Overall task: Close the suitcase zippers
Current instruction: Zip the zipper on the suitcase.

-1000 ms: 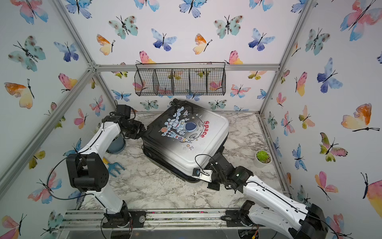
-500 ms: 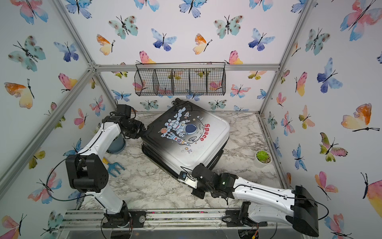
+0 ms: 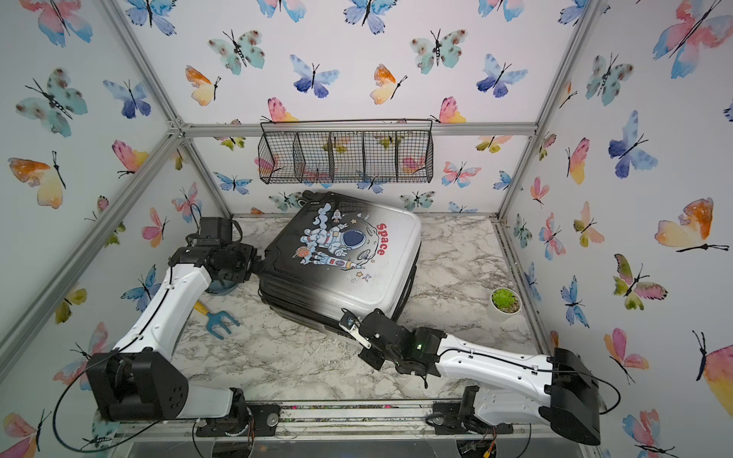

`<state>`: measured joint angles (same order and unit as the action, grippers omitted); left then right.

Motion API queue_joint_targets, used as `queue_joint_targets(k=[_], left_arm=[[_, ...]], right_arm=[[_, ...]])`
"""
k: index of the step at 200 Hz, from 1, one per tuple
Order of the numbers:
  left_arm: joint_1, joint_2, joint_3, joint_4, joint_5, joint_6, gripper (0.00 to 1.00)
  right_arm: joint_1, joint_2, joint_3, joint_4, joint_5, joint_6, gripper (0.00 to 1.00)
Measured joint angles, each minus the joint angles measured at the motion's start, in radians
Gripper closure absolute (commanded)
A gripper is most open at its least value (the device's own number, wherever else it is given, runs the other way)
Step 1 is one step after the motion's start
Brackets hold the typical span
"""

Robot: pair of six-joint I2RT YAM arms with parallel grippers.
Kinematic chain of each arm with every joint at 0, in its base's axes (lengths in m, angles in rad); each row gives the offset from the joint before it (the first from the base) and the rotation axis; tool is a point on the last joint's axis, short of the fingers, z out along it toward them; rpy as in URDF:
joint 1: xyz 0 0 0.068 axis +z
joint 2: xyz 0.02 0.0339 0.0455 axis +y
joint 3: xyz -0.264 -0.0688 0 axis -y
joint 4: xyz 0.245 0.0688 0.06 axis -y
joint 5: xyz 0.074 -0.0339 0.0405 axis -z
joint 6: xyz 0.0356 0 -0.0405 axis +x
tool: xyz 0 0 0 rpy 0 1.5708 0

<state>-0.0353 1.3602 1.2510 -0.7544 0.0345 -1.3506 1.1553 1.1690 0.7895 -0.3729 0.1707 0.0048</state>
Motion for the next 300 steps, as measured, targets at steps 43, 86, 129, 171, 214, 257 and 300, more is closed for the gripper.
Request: queue_joint_targets(k=[43,86,129,171,214,257,300], left_arm=[[-0.079,-0.048,-0.056,-0.074,-0.009,-0.088,1.0],[-0.285,-0.075,-0.082,-0.108,-0.079,-0.238,1.0],[-0.52,-0.064,-0.057,-0.1,-0.08,-0.391,1.0],[-0.628,-0.053,-0.051,-0.044,-0.083,-0.477,1.0],[-0.633,-0.058,-0.092,-0.003,-0.127,-0.506,1.0],[-0.647,-0.148,-0.16,0.048,-0.12,-0.51,1.0],[-0.688,-0.213,-0.208,0.072,-0.064,-0.536,0.89]], right_arm=[[-0.063,-0.019,-0.014,-0.044,0.0,-0.054,0.99],[-0.044,0.018,-0.043,0.06,-0.026,-0.045,0.99],[-0.018,0.085,-0.06,0.246,-0.076,-0.003,0.99],[-0.008,0.203,-0.063,0.473,-0.145,0.05,0.98],[-0.001,0.269,-0.061,0.58,-0.108,0.093,0.98],[-0.02,0.217,-0.06,0.494,-0.113,0.033,0.98],[-0.064,0.088,-0.076,0.329,-0.164,-0.08,0.99]])
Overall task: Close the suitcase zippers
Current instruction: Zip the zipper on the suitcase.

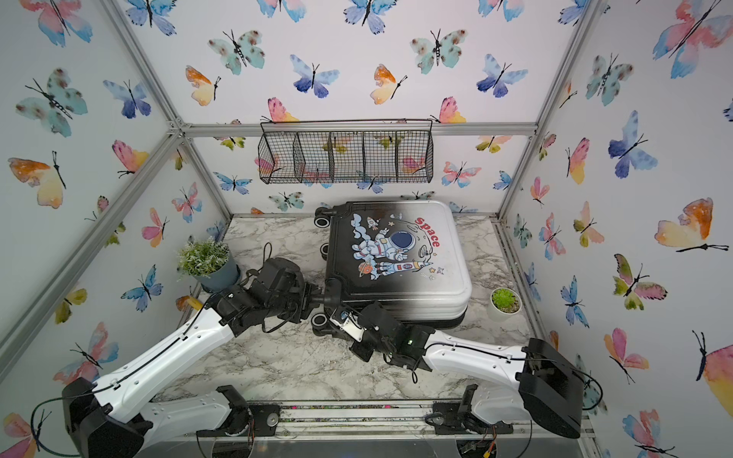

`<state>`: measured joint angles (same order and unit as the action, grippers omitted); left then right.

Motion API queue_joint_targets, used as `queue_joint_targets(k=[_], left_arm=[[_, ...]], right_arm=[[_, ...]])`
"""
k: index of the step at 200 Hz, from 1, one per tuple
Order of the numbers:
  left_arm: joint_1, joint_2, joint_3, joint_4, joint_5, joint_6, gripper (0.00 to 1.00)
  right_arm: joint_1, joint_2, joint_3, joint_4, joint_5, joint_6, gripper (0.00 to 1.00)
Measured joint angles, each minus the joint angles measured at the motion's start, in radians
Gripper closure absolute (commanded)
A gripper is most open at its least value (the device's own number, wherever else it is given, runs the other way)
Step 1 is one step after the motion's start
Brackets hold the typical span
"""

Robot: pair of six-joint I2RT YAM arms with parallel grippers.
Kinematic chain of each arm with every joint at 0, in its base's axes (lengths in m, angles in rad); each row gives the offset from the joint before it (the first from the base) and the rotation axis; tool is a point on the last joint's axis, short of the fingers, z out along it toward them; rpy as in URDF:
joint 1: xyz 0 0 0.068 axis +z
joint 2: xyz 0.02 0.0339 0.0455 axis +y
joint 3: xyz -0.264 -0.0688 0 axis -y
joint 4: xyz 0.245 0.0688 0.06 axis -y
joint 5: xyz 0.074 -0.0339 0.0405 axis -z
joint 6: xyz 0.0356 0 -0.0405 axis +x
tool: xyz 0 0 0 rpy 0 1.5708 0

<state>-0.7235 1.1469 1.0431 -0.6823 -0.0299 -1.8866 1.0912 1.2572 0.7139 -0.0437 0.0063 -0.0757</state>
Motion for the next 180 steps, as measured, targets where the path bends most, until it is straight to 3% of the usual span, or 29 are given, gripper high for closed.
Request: queue_joint_targets(k=[12,30,53,76,103,140,161,180], left_arm=[[-0.021,0.002,0.0,0.006,0.013,-0.012,0.81],[-0.045,0.004,-0.002,0.014,0.027,-0.024,0.61],[-0.058,0.008,-0.01,0.025,0.034,-0.026,0.33],[-0.062,0.002,-0.031,-0.025,0.021,0.071,0.01],[-0.05,-0.002,-0.029,-0.107,-0.007,0.163,0.02],[-0.015,-0.027,0.038,-0.209,-0.133,0.336,0.02],[0.05,-0.055,0.068,-0.144,-0.198,0.599,0.01],[0.084,-0.069,0.08,0.016,-0.204,1.056,0.0]], right_arm=[[-0.014,-0.033,-0.01,-0.038,-0.009,-0.027,0.98],[-0.035,-0.086,-0.04,-0.068,-0.031,-0.061,0.98],[-0.053,-0.123,-0.054,-0.106,-0.039,-0.095,0.98],[-0.063,-0.144,-0.061,-0.151,-0.037,-0.112,0.99],[-0.084,-0.174,-0.064,-0.19,-0.037,-0.129,0.98],[-0.129,-0.215,-0.066,-0.252,-0.036,-0.147,0.98],[-0.167,-0.238,-0.067,-0.286,-0.038,-0.163,0.98],[-0.207,-0.256,-0.069,-0.313,-0.038,-0.183,0.98]])
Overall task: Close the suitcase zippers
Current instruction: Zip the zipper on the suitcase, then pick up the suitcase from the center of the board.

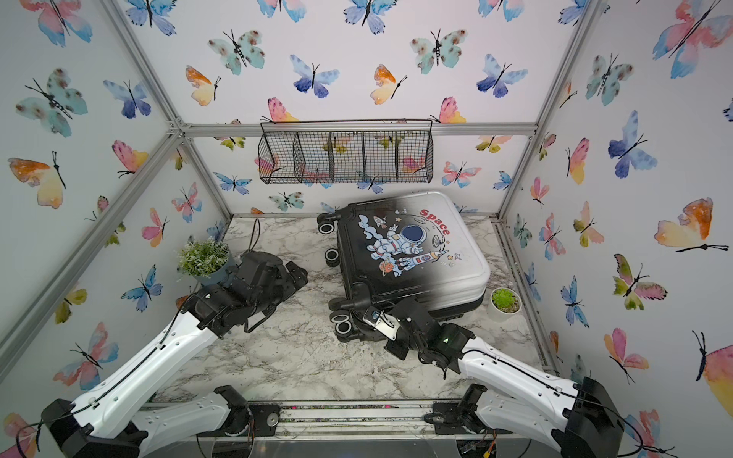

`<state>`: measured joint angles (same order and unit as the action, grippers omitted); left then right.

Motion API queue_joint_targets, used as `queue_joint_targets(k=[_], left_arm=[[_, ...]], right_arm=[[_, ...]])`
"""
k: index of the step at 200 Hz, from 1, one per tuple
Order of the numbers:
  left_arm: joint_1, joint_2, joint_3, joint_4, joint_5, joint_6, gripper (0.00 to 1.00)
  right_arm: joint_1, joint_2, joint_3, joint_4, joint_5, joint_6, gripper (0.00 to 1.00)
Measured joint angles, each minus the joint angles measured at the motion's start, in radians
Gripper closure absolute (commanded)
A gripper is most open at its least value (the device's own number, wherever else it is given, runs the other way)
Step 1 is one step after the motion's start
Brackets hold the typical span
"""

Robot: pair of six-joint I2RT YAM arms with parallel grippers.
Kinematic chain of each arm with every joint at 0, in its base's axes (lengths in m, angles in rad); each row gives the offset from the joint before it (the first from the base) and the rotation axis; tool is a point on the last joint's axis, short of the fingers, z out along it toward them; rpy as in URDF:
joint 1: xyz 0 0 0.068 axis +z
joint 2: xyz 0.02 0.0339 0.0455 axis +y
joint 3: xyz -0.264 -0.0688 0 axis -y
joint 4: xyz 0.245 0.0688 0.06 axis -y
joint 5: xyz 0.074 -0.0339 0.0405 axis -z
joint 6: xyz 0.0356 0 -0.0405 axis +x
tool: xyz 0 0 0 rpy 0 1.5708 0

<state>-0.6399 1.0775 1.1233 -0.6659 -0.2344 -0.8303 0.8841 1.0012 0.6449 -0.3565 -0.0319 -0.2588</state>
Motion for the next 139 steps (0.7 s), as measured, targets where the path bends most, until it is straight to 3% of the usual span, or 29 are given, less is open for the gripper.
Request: queue_joint_targets(k=[19,35,54,74,106,139], left_arm=[[0.022,0.024,0.034,0.098,0.039,0.362,0.03],[0.105,0.107,0.118,0.132,0.143,0.664,0.04],[0.23,0.257,0.252,0.126,0.266,0.907,0.03],[0.301,0.421,0.379,0.101,0.362,1.128,0.02],[0.328,0.629,0.542,0.063,0.475,1.326,0.04],[0.356,0.813,0.713,0.063,0.523,1.409,0.04]], right_arm=[[-0.049,-0.02,-0.002,-0.026,-0.003,-0.021,0.98],[-0.085,-0.031,-0.003,-0.043,-0.002,-0.032,0.98],[-0.111,-0.037,-0.003,-0.055,0.002,-0.043,0.98],[-0.118,-0.041,-0.003,-0.063,0.006,-0.056,0.98],[-0.124,-0.041,-0.003,-0.067,0.004,-0.07,0.98],[-0.13,-0.041,-0.003,-0.07,0.0,-0.078,0.98]])
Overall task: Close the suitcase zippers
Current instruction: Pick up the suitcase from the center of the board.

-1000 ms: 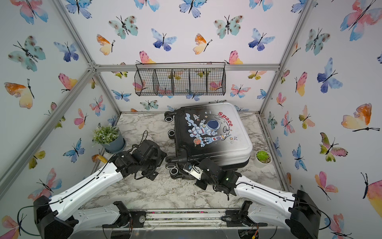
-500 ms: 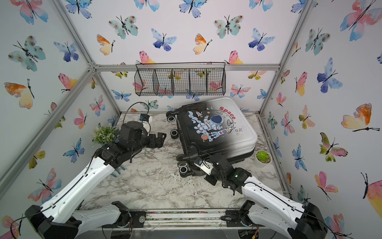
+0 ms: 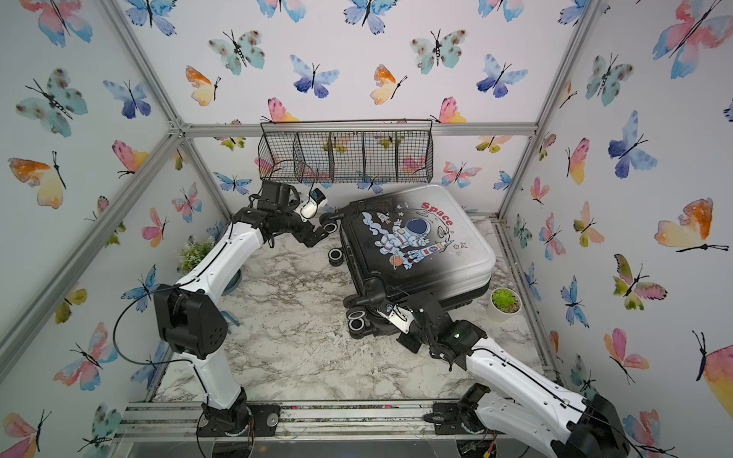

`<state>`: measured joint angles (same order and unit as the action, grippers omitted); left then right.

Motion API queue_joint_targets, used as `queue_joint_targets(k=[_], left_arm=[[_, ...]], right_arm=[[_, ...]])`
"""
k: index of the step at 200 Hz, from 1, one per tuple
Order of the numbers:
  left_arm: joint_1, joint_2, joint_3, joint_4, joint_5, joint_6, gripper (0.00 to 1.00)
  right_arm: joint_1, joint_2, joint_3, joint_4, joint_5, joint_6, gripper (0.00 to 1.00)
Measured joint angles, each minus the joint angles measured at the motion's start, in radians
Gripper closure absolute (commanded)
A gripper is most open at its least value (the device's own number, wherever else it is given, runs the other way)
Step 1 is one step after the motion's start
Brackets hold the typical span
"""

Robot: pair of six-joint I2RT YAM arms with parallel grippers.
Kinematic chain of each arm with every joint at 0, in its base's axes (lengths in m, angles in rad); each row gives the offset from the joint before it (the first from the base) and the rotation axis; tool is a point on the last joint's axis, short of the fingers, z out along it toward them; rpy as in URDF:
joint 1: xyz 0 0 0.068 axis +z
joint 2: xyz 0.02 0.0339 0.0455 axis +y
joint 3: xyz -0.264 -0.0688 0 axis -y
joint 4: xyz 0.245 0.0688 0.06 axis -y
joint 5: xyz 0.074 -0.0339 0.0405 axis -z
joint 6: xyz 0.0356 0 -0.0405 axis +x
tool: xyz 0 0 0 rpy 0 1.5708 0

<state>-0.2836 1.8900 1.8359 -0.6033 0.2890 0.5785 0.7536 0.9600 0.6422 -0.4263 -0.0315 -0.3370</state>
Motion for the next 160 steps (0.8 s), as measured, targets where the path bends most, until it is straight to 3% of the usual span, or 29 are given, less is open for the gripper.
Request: queue_joint_targets(k=[44,90,116,160], left_arm=[[0.027,0.164,0.135,-0.002,0.063,0.039,0.06],[0.033,0.256,0.209,-0.012,0.222,0.057,0.15],[0.033,0.292,0.249,-0.039,0.274,0.076,0.27],[0.044,0.327,0.288,-0.035,0.323,0.075,0.62]], right_arm=[[-0.007,0.0,0.004,-0.011,-0.002,-0.009,0.98],[-0.023,0.006,0.017,-0.037,-0.002,-0.027,0.98],[-0.028,0.007,0.021,-0.045,-0.001,-0.03,0.98],[-0.029,0.011,0.026,-0.056,0.0,-0.034,0.98]])
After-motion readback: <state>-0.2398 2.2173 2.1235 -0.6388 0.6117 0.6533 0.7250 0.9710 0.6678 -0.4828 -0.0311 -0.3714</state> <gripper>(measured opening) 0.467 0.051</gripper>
